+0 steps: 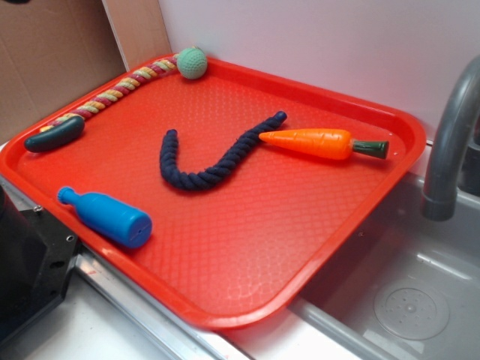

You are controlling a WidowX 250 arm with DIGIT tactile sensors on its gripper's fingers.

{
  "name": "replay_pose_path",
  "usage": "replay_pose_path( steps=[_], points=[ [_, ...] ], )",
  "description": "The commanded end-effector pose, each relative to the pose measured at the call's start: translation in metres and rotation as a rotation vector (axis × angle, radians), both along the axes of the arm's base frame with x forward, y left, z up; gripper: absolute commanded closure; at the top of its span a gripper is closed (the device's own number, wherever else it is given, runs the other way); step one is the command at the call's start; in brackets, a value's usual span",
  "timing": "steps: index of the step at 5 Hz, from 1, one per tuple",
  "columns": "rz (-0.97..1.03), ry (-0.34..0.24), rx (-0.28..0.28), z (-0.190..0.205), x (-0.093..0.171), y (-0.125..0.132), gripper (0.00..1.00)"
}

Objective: Grab the carrot.

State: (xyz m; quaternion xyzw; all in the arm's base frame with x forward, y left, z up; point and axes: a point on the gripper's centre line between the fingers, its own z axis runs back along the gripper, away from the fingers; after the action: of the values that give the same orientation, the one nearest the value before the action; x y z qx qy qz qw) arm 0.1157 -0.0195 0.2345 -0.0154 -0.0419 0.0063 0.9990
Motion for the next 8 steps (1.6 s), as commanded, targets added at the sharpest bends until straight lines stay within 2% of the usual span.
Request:
replay_pose_path(
  steps=[1, 2, 3, 4, 8],
  points=[
    [0.000, 0.000, 0.000, 0.000, 0.000, 0.000, 0.00],
    [-0.250, 0.025, 0.034, -0.037, 0.050, -0.029, 0.00],
    [-0.500, 0.001, 0.020, -0.063, 0.092, -0.052, 0.00],
    [-0.642, -0.061, -0.009, -0.084, 0.139, -0.073, 0.00],
    [-0.642, -0.061, -0.009, -0.084, 0.139, -0.073, 0.00]
  ],
)
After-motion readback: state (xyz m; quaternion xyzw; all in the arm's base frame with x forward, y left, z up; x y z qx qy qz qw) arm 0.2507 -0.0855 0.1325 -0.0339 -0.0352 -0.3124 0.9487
